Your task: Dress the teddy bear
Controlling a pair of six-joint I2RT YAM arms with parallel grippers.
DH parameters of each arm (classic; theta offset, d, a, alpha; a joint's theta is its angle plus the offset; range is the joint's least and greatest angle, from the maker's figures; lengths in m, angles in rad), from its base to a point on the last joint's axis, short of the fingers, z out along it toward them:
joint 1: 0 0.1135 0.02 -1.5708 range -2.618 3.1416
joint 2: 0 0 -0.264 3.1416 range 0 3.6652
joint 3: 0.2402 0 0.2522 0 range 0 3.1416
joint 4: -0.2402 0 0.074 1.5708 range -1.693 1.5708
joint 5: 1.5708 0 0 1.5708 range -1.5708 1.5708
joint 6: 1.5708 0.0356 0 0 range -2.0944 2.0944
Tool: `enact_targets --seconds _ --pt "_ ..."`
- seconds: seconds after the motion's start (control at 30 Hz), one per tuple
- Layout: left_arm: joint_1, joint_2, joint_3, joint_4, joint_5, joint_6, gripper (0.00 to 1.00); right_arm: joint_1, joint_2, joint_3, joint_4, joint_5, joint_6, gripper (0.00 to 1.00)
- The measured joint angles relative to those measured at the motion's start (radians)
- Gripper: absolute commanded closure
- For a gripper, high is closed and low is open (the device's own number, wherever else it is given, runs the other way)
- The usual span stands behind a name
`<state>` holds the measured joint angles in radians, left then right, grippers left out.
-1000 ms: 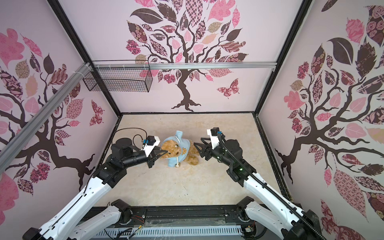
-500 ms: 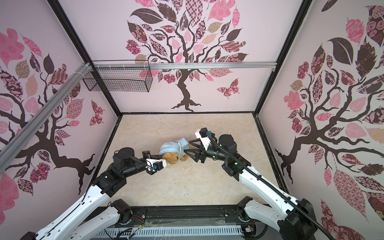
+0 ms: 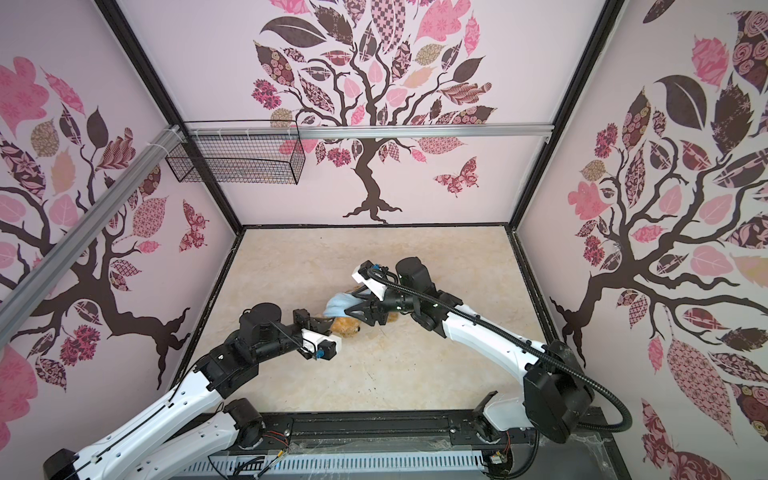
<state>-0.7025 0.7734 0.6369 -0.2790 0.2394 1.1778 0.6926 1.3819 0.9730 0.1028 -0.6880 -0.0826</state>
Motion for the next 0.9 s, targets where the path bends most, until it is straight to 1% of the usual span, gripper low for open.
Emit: enact_targets --seconds 0.03,0.07,0.13,0.23,0.33,0.37,0.47,0.5,0.6,0.73,0.77,0.83,0.9 --pt "0.000 0.001 0.000 -0.002 -0.002 0.000 1.00 0.000 0.005 0.005 -0.005 0.005 0.000 0.76" --pt "0.000 0.001 -0.002 -0.005 -0.003 0.000 1.00 0.004 0.008 0.010 -0.010 0.016 0.005 0.83" --pt "-0.004 0.000 -0.003 -0.010 -0.006 0.002 1.00 0.007 0.014 0.018 -0.019 0.049 0.029 0.89" --pt "-0.012 -0.002 -0.004 -0.012 -0.029 0.008 1.00 0.000 0.041 0.041 -0.034 0.081 0.095 0.92" --pt "-0.034 -0.003 -0.006 -0.010 -0.066 0.016 1.00 -0.039 0.074 0.048 -0.036 0.045 0.205 0.93" --pt "-0.043 -0.003 -0.007 -0.012 -0.070 0.020 1.00 -0.056 0.081 0.046 -0.036 0.049 0.239 0.92" --pt "-0.077 -0.018 -0.009 -0.014 -0.056 0.023 1.00 -0.125 0.097 0.037 -0.047 0.111 0.311 0.91" --pt "-0.082 -0.023 -0.009 -0.014 -0.051 0.019 1.00 -0.141 0.100 0.035 -0.053 0.129 0.327 0.90" --pt "-0.083 -0.033 -0.010 -0.010 -0.044 -0.003 1.00 -0.164 0.100 0.033 -0.072 0.157 0.366 0.79" --pt "-0.083 -0.053 -0.017 -0.014 -0.047 -0.068 1.00 -0.182 0.092 0.029 -0.066 0.203 0.376 0.55" --pt "-0.083 -0.054 -0.017 -0.010 -0.053 -0.099 1.00 -0.186 0.082 0.021 -0.059 0.214 0.375 0.50" --pt "-0.080 -0.054 -0.017 0.000 -0.061 -0.168 1.00 -0.195 0.040 -0.015 -0.037 0.232 0.378 0.44" --pt "-0.071 -0.050 -0.016 0.010 -0.066 -0.263 1.00 -0.198 -0.029 -0.064 -0.013 0.243 0.381 0.41"
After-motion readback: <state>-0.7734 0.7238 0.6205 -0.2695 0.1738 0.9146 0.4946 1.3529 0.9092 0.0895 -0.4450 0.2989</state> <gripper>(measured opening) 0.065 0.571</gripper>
